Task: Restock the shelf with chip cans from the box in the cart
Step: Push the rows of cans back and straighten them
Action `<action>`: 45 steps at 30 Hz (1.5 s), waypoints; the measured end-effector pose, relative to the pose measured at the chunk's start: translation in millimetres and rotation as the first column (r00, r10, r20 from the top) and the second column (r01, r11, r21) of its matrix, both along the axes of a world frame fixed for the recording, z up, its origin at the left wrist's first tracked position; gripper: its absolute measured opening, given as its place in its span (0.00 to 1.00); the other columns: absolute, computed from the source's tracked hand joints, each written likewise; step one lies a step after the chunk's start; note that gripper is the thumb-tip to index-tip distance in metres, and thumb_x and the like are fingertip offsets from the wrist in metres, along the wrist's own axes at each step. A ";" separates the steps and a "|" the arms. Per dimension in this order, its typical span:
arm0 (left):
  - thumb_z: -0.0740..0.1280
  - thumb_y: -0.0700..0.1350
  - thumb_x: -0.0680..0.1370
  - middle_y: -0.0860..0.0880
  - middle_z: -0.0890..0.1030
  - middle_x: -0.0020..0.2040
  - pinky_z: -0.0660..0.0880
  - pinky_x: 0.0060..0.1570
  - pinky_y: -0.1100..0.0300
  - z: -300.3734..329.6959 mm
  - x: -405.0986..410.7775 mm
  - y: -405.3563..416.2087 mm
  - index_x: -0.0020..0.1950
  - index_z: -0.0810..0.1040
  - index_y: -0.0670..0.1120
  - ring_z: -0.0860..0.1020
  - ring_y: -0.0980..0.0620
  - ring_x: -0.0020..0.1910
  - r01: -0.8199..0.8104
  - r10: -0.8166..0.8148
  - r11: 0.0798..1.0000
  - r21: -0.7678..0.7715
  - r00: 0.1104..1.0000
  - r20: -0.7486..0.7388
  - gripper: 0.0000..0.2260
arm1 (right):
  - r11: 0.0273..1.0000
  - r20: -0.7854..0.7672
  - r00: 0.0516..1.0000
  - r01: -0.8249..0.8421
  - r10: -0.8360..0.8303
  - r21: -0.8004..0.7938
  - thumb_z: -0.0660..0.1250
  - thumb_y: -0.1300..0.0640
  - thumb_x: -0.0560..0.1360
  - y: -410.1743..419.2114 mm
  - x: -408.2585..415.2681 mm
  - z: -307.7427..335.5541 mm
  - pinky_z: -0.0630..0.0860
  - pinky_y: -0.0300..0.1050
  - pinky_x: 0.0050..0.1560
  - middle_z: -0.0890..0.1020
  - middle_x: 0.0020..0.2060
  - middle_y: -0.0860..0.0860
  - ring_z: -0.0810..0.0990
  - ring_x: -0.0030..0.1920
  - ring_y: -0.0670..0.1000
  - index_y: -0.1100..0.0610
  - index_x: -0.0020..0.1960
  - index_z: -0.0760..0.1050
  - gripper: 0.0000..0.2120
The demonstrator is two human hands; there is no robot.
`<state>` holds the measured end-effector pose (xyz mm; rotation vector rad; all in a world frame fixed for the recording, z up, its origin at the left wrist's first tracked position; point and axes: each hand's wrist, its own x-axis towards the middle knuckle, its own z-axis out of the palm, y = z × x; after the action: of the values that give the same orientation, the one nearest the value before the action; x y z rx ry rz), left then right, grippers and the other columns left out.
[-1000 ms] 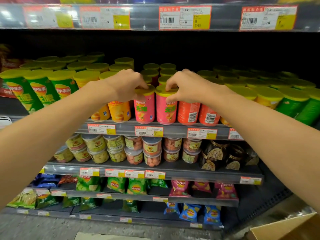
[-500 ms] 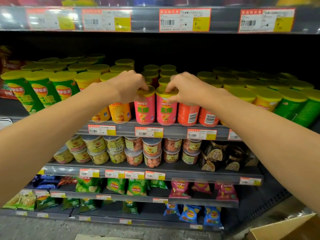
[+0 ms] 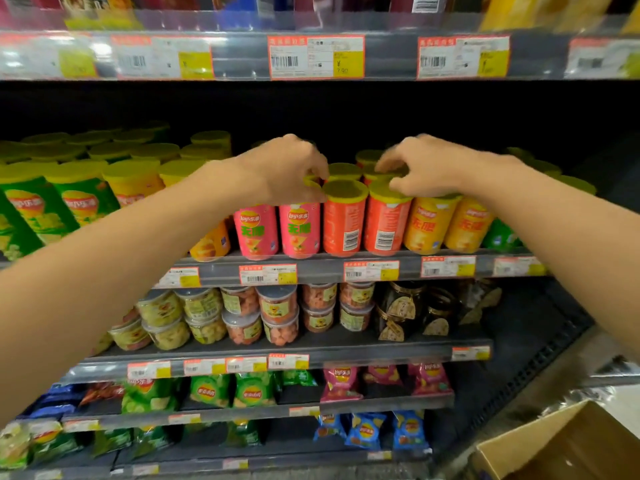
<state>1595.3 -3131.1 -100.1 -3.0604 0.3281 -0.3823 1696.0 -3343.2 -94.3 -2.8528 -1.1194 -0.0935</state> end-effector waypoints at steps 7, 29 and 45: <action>0.74 0.43 0.74 0.45 0.80 0.62 0.74 0.57 0.55 -17.9 27.6 -22.5 0.67 0.76 0.44 0.78 0.45 0.61 0.077 -0.077 0.997 -0.002 0.992 -0.095 0.22 | 0.997 -0.001 0.997 0.076 -0.076 0.021 0.72 0.55 0.74 -19.1 17.5 -33.8 0.70 0.52 0.70 0.72 0.71 0.52 0.70 0.71 0.55 0.49 0.73 0.70 0.28; 0.74 0.45 0.74 0.45 0.78 0.60 0.70 0.53 0.58 -29.8 31.9 -24.8 0.66 0.79 0.44 0.76 0.43 0.59 0.088 -0.089 0.994 -0.068 0.996 -0.017 0.20 | 0.989 0.039 0.996 0.079 -0.085 0.128 0.72 0.52 0.76 -20.5 -0.2 -37.3 0.70 0.51 0.67 0.73 0.70 0.53 0.71 0.70 0.55 0.54 0.72 0.72 0.26; 0.73 0.47 0.75 0.45 0.81 0.62 0.71 0.55 0.58 -26.6 35.0 -31.4 0.66 0.78 0.43 0.77 0.45 0.60 0.043 -0.044 0.998 -0.048 0.999 -0.029 0.20 | 0.991 0.043 0.995 0.086 -0.091 0.105 0.70 0.52 0.77 -24.1 3.8 -39.5 0.69 0.56 0.68 0.71 0.71 0.54 0.68 0.72 0.58 0.50 0.72 0.72 0.24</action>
<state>1630.4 -3162.6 -126.7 -3.1131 0.3935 -0.3509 1699.8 -3367.3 -133.9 -2.8212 -0.9660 -0.2197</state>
